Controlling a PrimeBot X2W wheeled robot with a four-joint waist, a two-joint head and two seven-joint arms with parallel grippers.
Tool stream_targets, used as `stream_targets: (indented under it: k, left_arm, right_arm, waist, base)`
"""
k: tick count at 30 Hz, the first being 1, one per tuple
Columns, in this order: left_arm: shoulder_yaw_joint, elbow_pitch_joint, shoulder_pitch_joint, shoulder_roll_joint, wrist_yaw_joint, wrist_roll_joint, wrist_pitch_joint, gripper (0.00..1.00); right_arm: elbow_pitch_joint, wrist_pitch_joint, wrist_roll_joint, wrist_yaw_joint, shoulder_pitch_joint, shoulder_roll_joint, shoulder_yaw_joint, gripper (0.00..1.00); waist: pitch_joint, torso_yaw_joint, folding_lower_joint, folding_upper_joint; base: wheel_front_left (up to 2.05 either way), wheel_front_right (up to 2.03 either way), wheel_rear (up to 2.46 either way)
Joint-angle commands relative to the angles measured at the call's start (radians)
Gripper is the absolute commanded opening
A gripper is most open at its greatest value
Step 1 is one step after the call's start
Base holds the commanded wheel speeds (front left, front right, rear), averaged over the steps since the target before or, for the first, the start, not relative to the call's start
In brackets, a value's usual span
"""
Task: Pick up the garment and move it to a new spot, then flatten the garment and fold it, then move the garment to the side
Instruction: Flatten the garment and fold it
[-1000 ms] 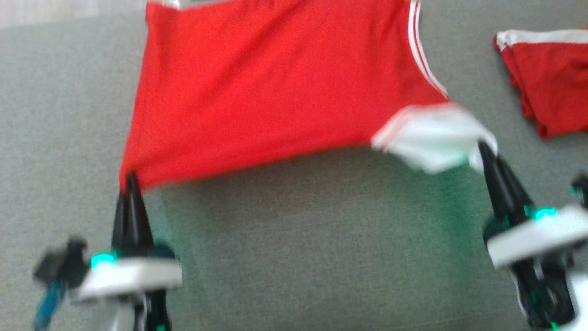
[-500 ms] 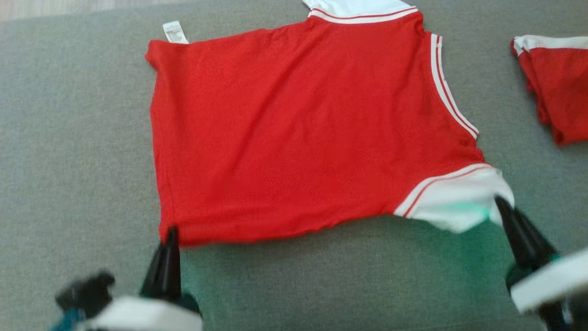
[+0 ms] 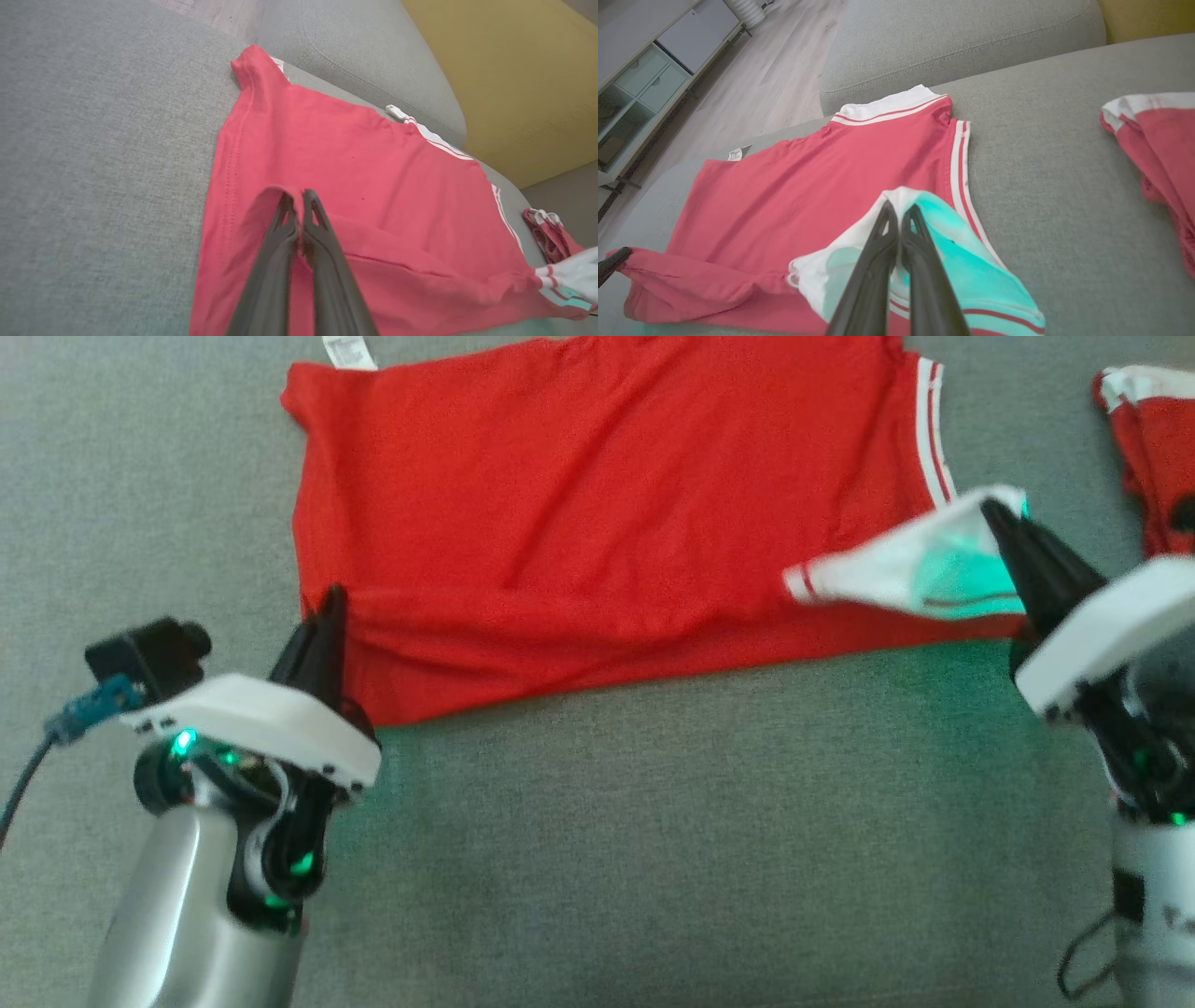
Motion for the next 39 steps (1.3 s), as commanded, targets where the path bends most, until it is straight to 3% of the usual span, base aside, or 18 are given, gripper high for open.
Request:
stream_targets:
  k: [1,17,18,19,20,21,26,33,39]
  left_arm:
    - [0.037,-0.018,-0.042,0.024,0.004,0.012,0.006,0.00]
    - [0.045,0.128,-0.145,0.021,0.000,0.041,-0.072,0.00]
    - [0.047,0.139,-0.151,0.020,0.002,0.041,-0.076,0.00]
    - [0.047,0.149,-0.155,0.018,0.003,0.042,-0.079,0.24]
    - [0.046,0.159,-0.157,0.017,0.004,0.044,-0.083,0.51]
    - [0.044,0.169,-0.157,0.016,0.005,0.047,-0.086,1.00]
    - [0.038,0.185,-0.120,0.036,0.012,0.078,-0.116,1.00]
    - [0.001,0.079,0.017,0.062,0.013,0.108,-0.113,1.00]
    - [-0.016,0.070,0.005,0.074,0.017,0.116,-0.086,1.00]
  right_arm:
    - [-0.024,0.002,-0.012,0.008,-0.043,-0.018,0.027,0.00]
    - [0.206,-0.155,-0.026,0.008,-0.220,-0.075,0.156,0.00]
    - [0.216,-0.168,-0.028,0.008,-0.224,-0.078,0.160,0.27]
    - [0.224,-0.187,-0.031,0.008,-0.229,-0.080,0.164,0.92]
    - [0.233,-0.206,-0.038,0.008,-0.232,-0.082,0.165,1.00]
    - [0.242,-0.228,-0.048,0.008,-0.236,-0.084,0.165,1.00]
    - [0.228,-0.274,-0.073,0.008,-0.199,-0.111,0.178,1.00]
    - [0.095,-0.137,-0.150,0.008,-0.011,-0.198,0.154,1.00]
    - [0.084,-0.062,-0.222,0.008,-0.011,-0.159,0.092,1.00]
  waist:
    - [0.011,0.002,-0.0002,0.0000]
    - [0.027,0.012,-0.0002,0.0000]
    - [0.024,0.013,-0.0002,0.0000]
    - [0.023,0.012,-0.0002,0.0000]
    - [0.021,0.011,-0.0002,0.0000]
    - [0.018,0.011,-0.0002,0.0000]
    - [-0.002,0.004,-0.0002,0.0000]
    - [0.027,-0.005,-0.0002,0.0000]
    - [0.079,-0.002,-0.0002,0.0000]
  base:
    - [0.00,0.00,0.00]
    - [0.00,0.00,0.00]
    - [0.00,0.00,0.00]
    - [0.00,0.00,0.00]
    - [0.00,0.00,0.00]
    - [0.00,0.00,0.00]
    - [0.00,0.00,0.00]
    - [0.00,0.00,0.00]
    - [0.00,0.00,0.00]
